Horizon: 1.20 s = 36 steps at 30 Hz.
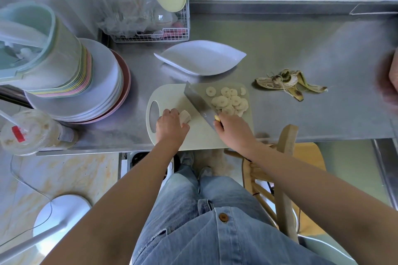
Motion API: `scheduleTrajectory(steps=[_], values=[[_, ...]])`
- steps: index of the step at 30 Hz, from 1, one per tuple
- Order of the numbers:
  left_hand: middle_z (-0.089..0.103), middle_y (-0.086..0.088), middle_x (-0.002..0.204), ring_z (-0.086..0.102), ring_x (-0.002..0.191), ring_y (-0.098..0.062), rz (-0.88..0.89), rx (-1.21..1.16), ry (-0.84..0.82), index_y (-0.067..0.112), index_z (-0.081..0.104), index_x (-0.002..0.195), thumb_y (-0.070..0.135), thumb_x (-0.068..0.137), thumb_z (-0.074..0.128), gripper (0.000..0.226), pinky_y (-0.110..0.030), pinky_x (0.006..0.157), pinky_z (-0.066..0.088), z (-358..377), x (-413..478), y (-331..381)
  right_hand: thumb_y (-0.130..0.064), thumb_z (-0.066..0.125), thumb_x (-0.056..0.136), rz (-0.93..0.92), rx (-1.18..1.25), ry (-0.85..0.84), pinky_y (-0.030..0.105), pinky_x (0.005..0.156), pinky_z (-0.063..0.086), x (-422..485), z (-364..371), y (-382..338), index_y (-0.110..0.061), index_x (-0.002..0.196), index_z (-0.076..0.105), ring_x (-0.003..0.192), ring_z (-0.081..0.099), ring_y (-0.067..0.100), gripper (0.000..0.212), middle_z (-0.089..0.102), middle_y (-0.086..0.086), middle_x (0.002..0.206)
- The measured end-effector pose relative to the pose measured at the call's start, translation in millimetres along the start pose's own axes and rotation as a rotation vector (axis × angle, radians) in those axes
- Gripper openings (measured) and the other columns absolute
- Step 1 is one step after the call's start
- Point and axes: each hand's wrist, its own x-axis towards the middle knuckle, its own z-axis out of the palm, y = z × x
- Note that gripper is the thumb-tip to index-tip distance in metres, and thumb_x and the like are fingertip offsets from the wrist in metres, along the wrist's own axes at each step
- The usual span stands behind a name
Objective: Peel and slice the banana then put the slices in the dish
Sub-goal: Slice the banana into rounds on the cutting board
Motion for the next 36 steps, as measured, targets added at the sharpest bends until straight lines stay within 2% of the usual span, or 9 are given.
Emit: scheduleTrajectory(steps=[3,6,11,14,20,24,29,33,36], values=[[0.054,-0.014,0.116,0.057,0.099,-0.03,-0.002,-0.005,0.001,0.006,0.052,0.12,0.03,0.089,0.054,0.039,-0.034,0.085,0.042,0,0,0,-0.027,0.035,0.1,0.053,-0.01,0.031,0.028,0.055,0.027,0,-2,7,-0.012,0.087,0.048,0.062,0.044,0.021,0.024,0.045,0.002,0.066],[0.054,-0.014,0.116,0.057,0.099,-0.03,-0.004,-0.006,0.003,0.005,0.053,0.119,0.03,0.089,0.054,0.039,-0.035,0.085,0.042,0,1,1,-0.027,0.036,0.1,0.146,0.003,0.055,0.025,0.047,0.019,-2,-12,26,-0.014,0.08,0.04,0.058,0.041,0.019,0.024,0.036,-0.004,0.058],[0.054,-0.014,0.115,0.057,0.099,-0.03,0.006,0.017,0.0,0.005,0.052,0.12,0.031,0.089,0.053,0.039,-0.034,0.084,0.043,0,1,2,-0.028,0.036,0.1,0.05,0.033,0.005,0.031,0.056,0.03,-3,-9,19,-0.014,0.079,0.04,0.059,0.045,0.021,0.025,0.036,-0.004,0.058],[0.056,-0.014,0.113,0.058,0.097,-0.029,0.014,0.003,0.003,0.005,0.053,0.119,0.031,0.089,0.054,0.04,-0.034,0.083,0.043,-2,2,0,-0.028,0.036,0.099,0.022,0.033,-0.016,0.031,0.056,0.03,-2,-2,12,-0.013,0.078,0.039,0.06,0.045,0.023,0.026,0.035,-0.002,0.058],[0.057,-0.014,0.111,0.057,0.095,-0.03,0.05,-0.07,0.021,0.006,0.055,0.117,0.03,0.087,0.056,0.038,-0.033,0.081,0.041,-3,6,9,-0.028,0.037,0.1,0.151,0.035,0.045,0.03,0.057,0.028,0,-13,36,-0.014,0.079,0.04,0.06,0.043,0.02,0.025,0.037,-0.004,0.059],[0.057,-0.012,0.113,0.058,0.096,-0.028,0.101,-0.091,0.024,0.007,0.054,0.12,0.03,0.088,0.056,0.039,-0.033,0.084,0.042,-2,11,25,-0.027,0.04,0.099,0.126,0.07,0.055,0.031,0.056,0.028,1,-16,40,-0.012,0.074,0.04,0.056,0.042,0.02,0.029,0.035,-0.004,0.055],[0.055,-0.012,0.115,0.056,0.099,-0.029,0.011,-0.055,0.055,0.007,0.053,0.12,0.029,0.09,0.052,0.037,-0.034,0.076,0.042,1,12,25,-0.027,0.041,0.099,0.054,0.157,0.053,0.032,0.055,0.027,0,-10,30,-0.014,0.07,0.037,0.051,0.038,0.018,0.032,0.033,-0.004,0.053],[0.054,-0.014,0.113,0.053,0.102,-0.029,-0.014,-0.061,0.097,0.003,0.052,0.116,0.025,0.09,0.051,0.035,-0.036,0.08,0.044,4,10,17,-0.025,0.04,0.099,0.019,0.201,0.003,0.035,0.053,0.027,0,3,11,-0.022,0.061,0.023,0.048,0.031,0.017,0.042,0.031,0.0,0.051],[0.053,-0.015,0.114,0.052,0.104,-0.029,-0.001,-0.04,0.092,0.002,0.051,0.116,0.024,0.091,0.049,0.034,-0.036,0.082,0.045,5,8,16,-0.027,0.038,0.099,0.055,0.185,-0.02,0.035,0.056,0.028,-1,10,9,-0.02,0.062,0.025,0.051,0.033,0.017,0.04,0.03,-0.001,0.053]])
